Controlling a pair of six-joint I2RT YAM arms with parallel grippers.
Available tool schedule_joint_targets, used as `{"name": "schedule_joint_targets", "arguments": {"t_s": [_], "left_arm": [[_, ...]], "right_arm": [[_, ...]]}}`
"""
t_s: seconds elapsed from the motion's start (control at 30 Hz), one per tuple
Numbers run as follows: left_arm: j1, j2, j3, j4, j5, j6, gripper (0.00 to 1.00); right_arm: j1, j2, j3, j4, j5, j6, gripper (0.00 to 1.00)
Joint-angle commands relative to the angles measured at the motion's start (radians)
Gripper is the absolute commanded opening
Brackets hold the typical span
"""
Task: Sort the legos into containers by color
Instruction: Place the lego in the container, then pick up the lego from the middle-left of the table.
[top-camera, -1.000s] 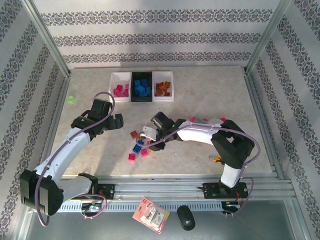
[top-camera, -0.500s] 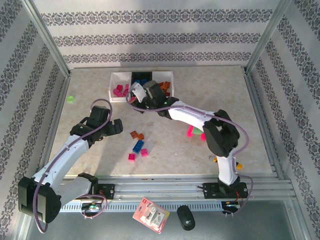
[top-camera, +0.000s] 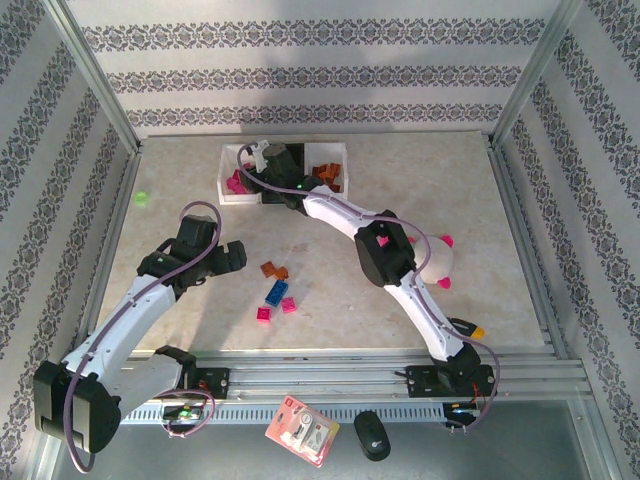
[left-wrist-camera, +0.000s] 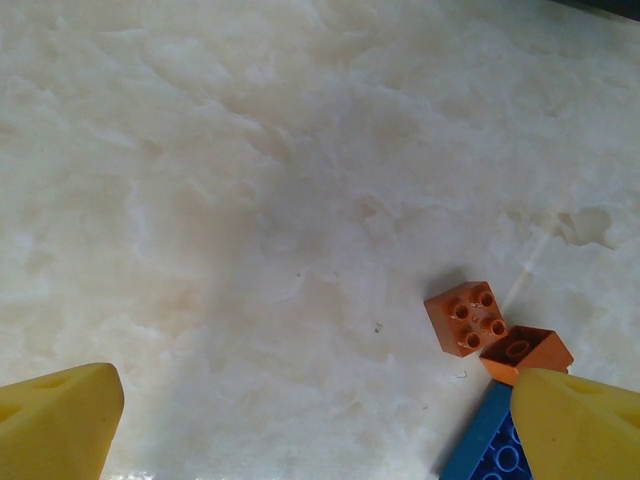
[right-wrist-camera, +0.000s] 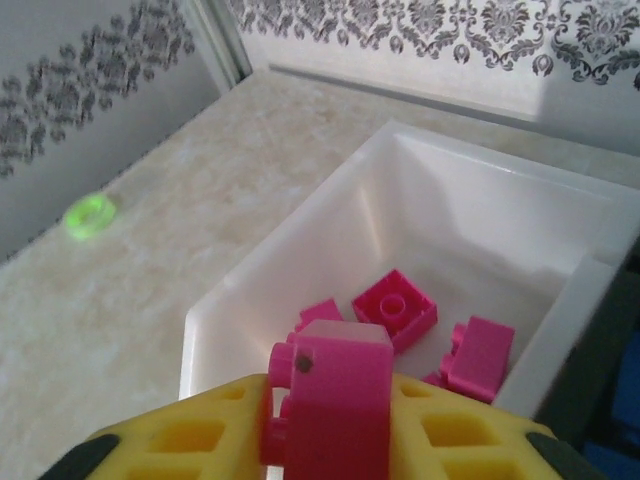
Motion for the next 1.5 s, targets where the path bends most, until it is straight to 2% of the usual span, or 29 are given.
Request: {"name": "schedule_joint_targets", "arguments": {"t_s": [0.0,0.13,0.3,0.43,0.57,0.77,0.9,1.1,1.27,1.37,1.47], "left_arm": [[0.011,-0.012,-0.013,0.004,0.038,-0.018,0.99],[0.011,-0.034,-0.032,0.039,0.121,0.064,0.99],[0.008,-0.030,-0.036,0.045,0.167,0.082,0.99],[0.005,-0.035,-0.042,0.048,0.187,0.071,0.99],[0.004,-0.041,-0.050,0.083,0.270,0.118,0.99],[-0.024,-0.015,-0.052,0.109,0.255,0.109,0.99],[-0.136,0.015,-0.052,0.094,0.152,0.097,0.99],[-0.320,0.059,-0.077,0.088,0.008,-0.106,0.98],[-0.451,0.087,-0.087,0.044,-0.061,-0.229,0.92],[-0.491,0.125,-0.096,0.011,-0.056,-0.289,0.84],[-0.521,0.168,-0.114,0.021,-0.043,-0.349,0.80]], "right_arm": [[-0.008,0.056,0.142,-0.083,-0.022,0.001,0.46],[-0.010,0.011,0.134,-0.089,-0.047,-0.024,0.61],[-0.009,-0.154,-0.089,-0.008,-0.061,-0.061,0.66],[-0.010,-0.356,-0.409,0.120,-0.054,-0.064,0.67],[-0.011,-0.550,-0.745,0.236,-0.036,-0.083,0.69],[-0.006,-0.811,-1.141,0.262,0.004,-0.174,0.74],[-0.024,-0.971,-1.354,0.246,-0.031,-0.209,0.80],[-0.016,-1.197,-1.617,0.222,-0.193,-0.194,0.98],[-0.020,-1.330,-1.783,0.221,-0.191,-0.146,0.98],[-0.020,-1.375,-1.820,0.201,-0.161,-0.135,0.98],[-0.023,-1.390,-1.820,0.188,-0.130,-0.141,0.98]]}}
